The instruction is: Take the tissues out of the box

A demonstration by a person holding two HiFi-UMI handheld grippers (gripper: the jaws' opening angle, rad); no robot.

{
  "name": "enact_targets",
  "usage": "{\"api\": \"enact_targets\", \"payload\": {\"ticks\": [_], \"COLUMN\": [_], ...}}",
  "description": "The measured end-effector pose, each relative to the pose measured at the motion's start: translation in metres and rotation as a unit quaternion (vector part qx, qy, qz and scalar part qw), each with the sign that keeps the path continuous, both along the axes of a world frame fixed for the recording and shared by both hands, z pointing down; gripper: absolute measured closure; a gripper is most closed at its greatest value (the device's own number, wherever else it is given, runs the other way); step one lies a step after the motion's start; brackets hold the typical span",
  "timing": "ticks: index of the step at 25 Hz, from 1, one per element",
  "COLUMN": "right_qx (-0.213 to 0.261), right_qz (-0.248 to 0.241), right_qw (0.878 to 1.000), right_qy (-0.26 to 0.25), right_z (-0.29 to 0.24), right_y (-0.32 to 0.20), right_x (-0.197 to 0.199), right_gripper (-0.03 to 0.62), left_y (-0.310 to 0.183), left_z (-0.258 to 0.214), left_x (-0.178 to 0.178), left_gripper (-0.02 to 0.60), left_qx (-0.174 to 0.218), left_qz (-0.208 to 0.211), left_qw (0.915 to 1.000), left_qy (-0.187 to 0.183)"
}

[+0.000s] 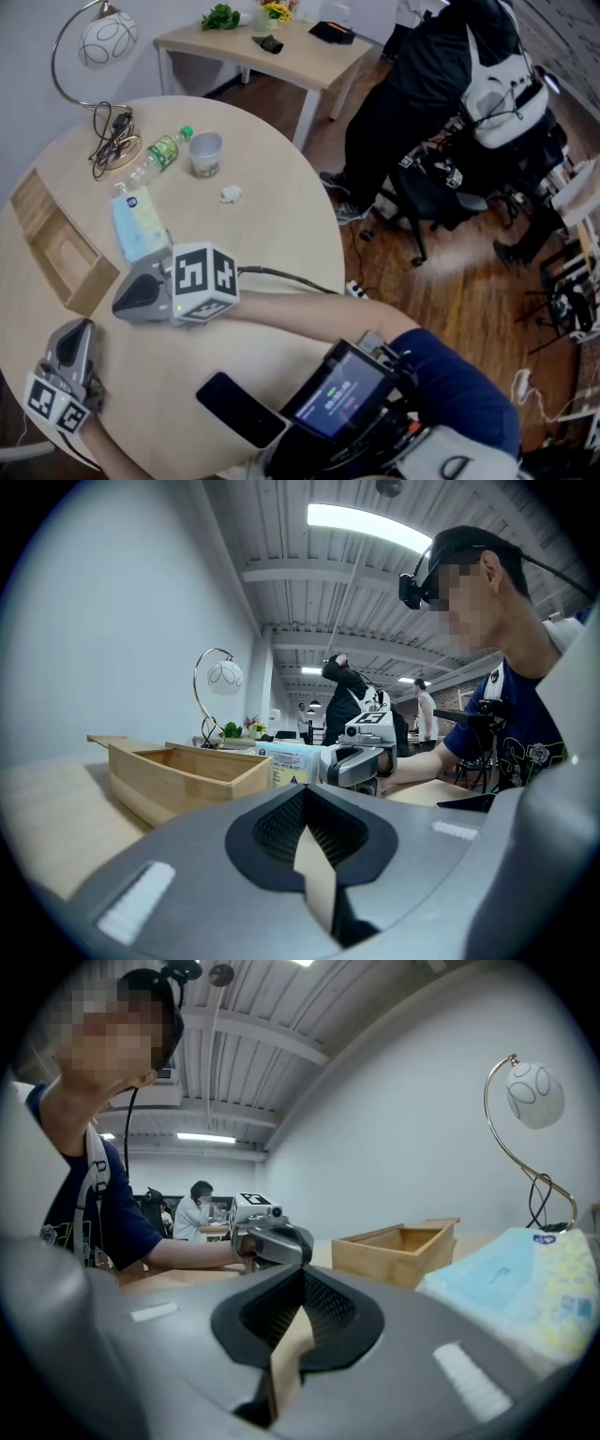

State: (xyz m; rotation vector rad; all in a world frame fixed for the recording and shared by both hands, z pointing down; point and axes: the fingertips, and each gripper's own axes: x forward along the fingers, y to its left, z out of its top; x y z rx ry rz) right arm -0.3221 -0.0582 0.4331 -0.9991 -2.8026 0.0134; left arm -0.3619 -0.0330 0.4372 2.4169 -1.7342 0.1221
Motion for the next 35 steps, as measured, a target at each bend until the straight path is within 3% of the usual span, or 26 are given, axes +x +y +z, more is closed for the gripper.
{"api": "enact_targets", "payload": {"ticks": [35], "right_qx": [0.000], "right_qz": [-0.003], "right_qw": [1.000], "right_qy": [0.001], "right_z": [0.0008], "right_y": [-0.0100], "right_x": [-0.0006], "right_gripper": [0.588], "left_y": [0.0012], "left_z": [0.0009], "left_x": [0.0020], "left_gripper": [0.577], "left_qx": [0.000], "left_qz": [0.011], "left_qw": [0.9999], "left_qy": [0.000]}}
